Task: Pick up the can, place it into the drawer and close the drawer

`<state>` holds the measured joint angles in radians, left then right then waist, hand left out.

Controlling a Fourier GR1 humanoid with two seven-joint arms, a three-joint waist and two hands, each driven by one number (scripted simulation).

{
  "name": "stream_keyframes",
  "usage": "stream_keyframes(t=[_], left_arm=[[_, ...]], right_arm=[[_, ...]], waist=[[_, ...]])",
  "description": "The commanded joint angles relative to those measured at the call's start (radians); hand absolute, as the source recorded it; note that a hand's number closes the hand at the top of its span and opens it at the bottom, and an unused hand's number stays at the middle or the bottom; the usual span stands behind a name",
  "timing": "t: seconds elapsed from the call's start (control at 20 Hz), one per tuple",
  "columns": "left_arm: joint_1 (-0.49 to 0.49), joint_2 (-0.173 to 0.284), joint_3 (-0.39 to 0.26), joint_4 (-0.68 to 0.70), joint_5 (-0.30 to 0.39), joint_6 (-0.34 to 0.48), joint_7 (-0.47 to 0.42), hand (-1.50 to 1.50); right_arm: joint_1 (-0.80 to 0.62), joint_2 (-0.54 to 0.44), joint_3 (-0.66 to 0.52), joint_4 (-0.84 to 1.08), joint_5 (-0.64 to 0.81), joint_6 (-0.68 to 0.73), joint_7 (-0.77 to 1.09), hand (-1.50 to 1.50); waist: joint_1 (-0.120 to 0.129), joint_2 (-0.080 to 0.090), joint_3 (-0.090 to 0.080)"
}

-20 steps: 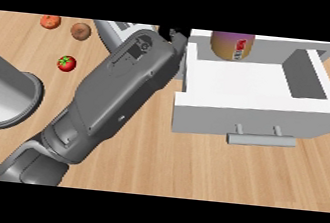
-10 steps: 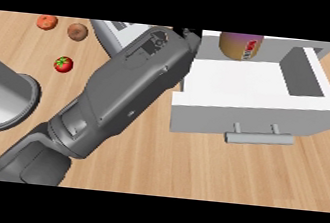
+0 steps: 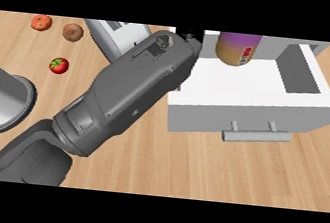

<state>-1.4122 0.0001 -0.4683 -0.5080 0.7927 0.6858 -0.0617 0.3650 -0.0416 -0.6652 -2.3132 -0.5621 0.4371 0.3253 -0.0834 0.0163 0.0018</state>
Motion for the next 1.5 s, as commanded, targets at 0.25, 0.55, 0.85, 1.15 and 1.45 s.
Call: stream_keyframes(t=[0.25,0.55,0.85,1.15,1.45], left_arm=[[0.005,0.000,-0.088,0.065,0.071,0.045,-0.045,-1.50],[-0.024,0.000,-0.139,0.026,0.139,0.129,-0.030,-1.50],[0.016,0.000,-0.143,0.060,0.183,0.107,-0.102,-1.50],[-0.008,0.000,-0.146,0.026,0.211,0.099,-0.137,-1.50],[0.003,0.000,-0.142,0.019,0.244,0.110,-0.214,-1.50]], right_arm=[[-0.064,-0.008,0.009,0.084,0.051,0.009,-0.034,-1.50],[-0.032,-0.004,0.025,-0.003,0.045,-0.009,0.032,-1.50],[-0.029,-0.001,0.008,-0.004,-0.010,-0.004,0.024,-1.50],[-0.100,-0.077,-0.024,-0.090,0.217,0.044,-0.101,-1.50],[-0.181,-0.058,0.065,-0.119,0.374,0.057,-0.183,-1.50]], waist=[[0.001,0.004,0.001],[-0.011,0.001,0.000],[-0.012,0.001,0.000],[0.003,0.004,-0.001],[0.019,0.006,-0.001]])
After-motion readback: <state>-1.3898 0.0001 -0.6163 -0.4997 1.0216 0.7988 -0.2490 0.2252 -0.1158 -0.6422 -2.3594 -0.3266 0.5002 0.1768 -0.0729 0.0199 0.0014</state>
